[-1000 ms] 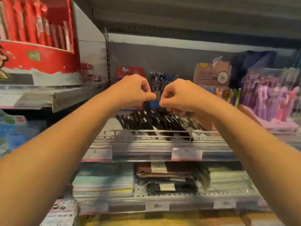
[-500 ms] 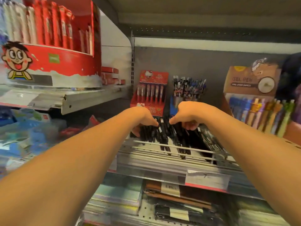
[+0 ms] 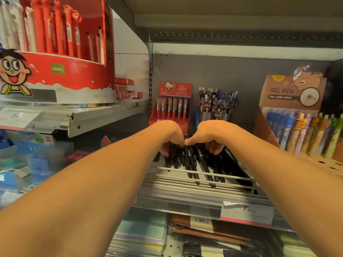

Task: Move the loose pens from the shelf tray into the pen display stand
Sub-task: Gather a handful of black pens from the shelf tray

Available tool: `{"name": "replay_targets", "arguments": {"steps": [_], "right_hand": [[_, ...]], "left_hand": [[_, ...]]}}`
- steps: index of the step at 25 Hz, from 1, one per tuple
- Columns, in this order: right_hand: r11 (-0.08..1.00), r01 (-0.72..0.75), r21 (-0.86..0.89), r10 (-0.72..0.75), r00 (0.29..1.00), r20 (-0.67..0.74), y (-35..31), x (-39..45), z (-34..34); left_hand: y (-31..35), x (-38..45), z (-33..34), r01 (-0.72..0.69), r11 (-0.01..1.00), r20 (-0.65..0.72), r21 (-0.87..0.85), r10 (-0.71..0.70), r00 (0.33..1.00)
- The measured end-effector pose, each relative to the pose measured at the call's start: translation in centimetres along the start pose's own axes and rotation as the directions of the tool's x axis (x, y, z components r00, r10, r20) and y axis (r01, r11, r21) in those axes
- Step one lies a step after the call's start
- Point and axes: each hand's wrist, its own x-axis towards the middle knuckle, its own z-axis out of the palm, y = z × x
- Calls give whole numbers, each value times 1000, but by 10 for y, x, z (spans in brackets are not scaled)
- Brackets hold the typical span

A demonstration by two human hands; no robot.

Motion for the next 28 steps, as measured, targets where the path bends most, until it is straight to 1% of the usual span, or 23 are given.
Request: {"name": "replay_targets", "arguments": {"steps": [5,10,13,19,21,23,24,26,28], "right_hand": [[997,-62,51,60,997,40,-2,-1,0],[996,-48,75,48,999,0,-4,1,5],[997,-65,50,65,998,2,-8,0,6],[995,-48,-87,51,998,36,-23,-12,6],[973,12,-230,-3,999,39,-30,-20,10],[915,85,-394,-80,996,27,-35,-26,14],[891,110,-440,-111,994,24,-36,-27,16],[881,131,-454,-142,990,10,-34,-29,17],[914,121,-387,-139,990,-18,-26,-27,16]], "left_hand": [[-1,2,2,-11,990,41,-142,18,999],[-7,0,4,-7,943,125,-333,52,991],[-11,-4,3,-12,916,134,-402,71,988],[-21,-4,2,-32,841,144,-540,130,981],[-24,-4,4,-39,814,130,-579,140,982],[-25,-3,6,-70,786,104,-615,169,980],[-24,-4,6,-78,776,102,-626,181,978],[-24,-6,5,-75,765,112,-639,189,976],[-24,-5,6,-85,749,85,-657,186,979]]}}
